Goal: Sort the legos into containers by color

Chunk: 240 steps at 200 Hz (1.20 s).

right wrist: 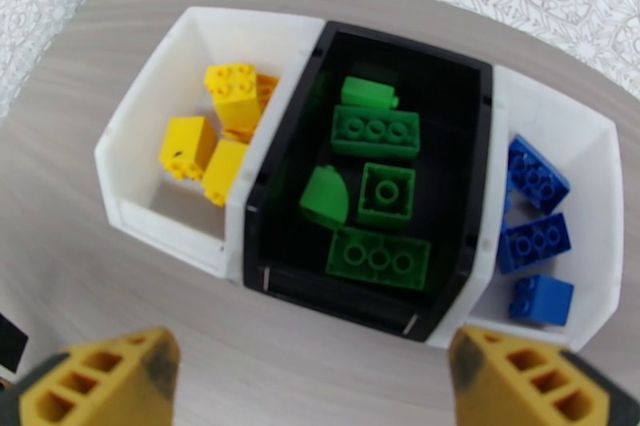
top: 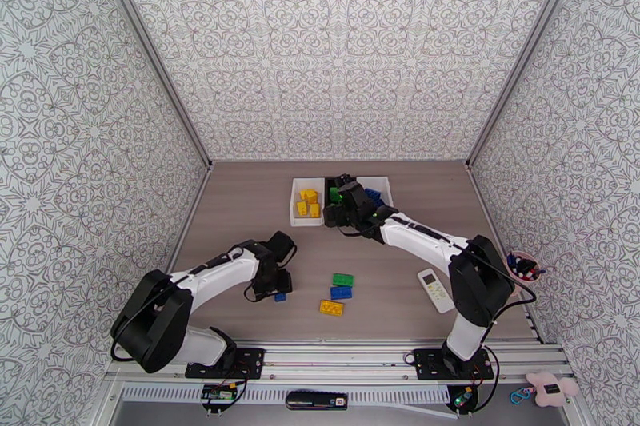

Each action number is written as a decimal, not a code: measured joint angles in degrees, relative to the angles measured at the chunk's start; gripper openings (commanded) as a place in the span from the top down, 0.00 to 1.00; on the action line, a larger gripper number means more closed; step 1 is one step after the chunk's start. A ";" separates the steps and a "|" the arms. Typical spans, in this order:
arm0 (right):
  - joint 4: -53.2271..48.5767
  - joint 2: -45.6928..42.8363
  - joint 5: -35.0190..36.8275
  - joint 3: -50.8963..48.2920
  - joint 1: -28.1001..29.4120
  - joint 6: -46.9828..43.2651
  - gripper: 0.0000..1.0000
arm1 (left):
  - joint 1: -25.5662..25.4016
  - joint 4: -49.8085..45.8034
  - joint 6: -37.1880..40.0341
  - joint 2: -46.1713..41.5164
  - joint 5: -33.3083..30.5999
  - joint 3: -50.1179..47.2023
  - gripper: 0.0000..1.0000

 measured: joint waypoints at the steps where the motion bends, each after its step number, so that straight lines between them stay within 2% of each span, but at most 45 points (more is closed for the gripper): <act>1: 0.00 0.00 0.00 -0.02 0.02 -0.02 0.08 | 0.00 0.00 0.02 0.00 0.00 0.00 0.49; 26: 0.00 0.00 0.20 -0.02 0.02 -0.04 0.08 | -0.02 0.09 0.07 0.02 0.00 -0.02 0.57; 68: -0.20 -0.37 0.46 -0.17 0.02 -0.04 0.08 | -0.02 0.17 0.22 -0.22 0.02 -0.02 0.66; 151: -1.07 -5.46 1.46 -2.99 -0.04 0.57 0.09 | -0.02 0.20 0.46 -4.31 -0.07 2.38 0.66; 192: -1.29 -9.75 1.92 -7.04 -0.92 1.66 0.10 | -0.02 3.61 4.66 -4.85 0.24 6.99 0.66; 214: -1.29 -13.05 1.95 -10.03 -2.16 2.80 0.10 | -0.09 5.64 8.44 -1.73 0.46 12.11 0.66; 240: -1.20 -16.92 1.92 -14.23 -3.58 5.07 0.10 | -0.09 7.21 13.29 5.99 0.68 21.97 0.67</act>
